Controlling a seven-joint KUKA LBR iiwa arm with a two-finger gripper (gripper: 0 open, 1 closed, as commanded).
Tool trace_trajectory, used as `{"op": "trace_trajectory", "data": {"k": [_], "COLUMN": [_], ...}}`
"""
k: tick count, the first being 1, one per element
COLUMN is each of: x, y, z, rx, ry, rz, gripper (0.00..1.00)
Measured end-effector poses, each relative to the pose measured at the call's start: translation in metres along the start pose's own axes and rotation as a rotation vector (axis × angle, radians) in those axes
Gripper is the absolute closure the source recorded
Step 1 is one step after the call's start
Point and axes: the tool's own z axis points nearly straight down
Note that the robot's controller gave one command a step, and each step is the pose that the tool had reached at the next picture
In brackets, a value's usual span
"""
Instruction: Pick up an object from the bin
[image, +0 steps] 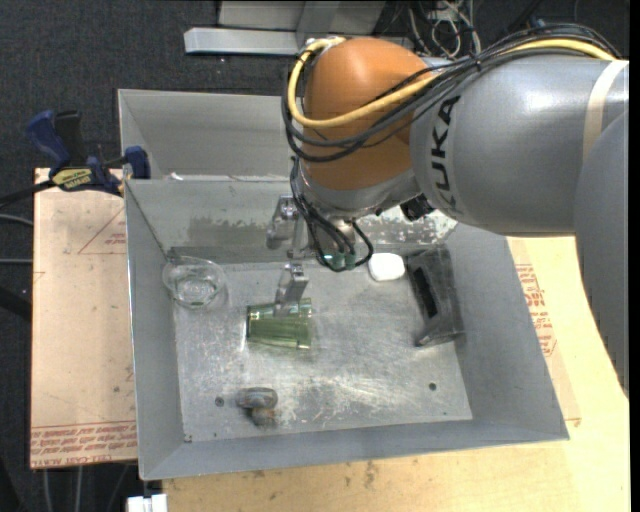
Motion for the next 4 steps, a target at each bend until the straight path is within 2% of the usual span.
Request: {"op": "trace_trajectory", "data": {"k": [1, 2, 3, 4], "x": [-0.002, 0.052, 0.05, 0.038], "y": [-0.001, -0.021, -0.062, -0.07], "z": [-0.004, 0.042, 0.063, 0.093], "rx": [-0.001, -0.001, -0.001, 0.003], "ry": [-0.007, -0.011, -0.003, -0.016], "rz": [0.003, -0.051, -0.219, -0.265], "gripper": [0.0, 0.0, 0.0, 0.0]}}
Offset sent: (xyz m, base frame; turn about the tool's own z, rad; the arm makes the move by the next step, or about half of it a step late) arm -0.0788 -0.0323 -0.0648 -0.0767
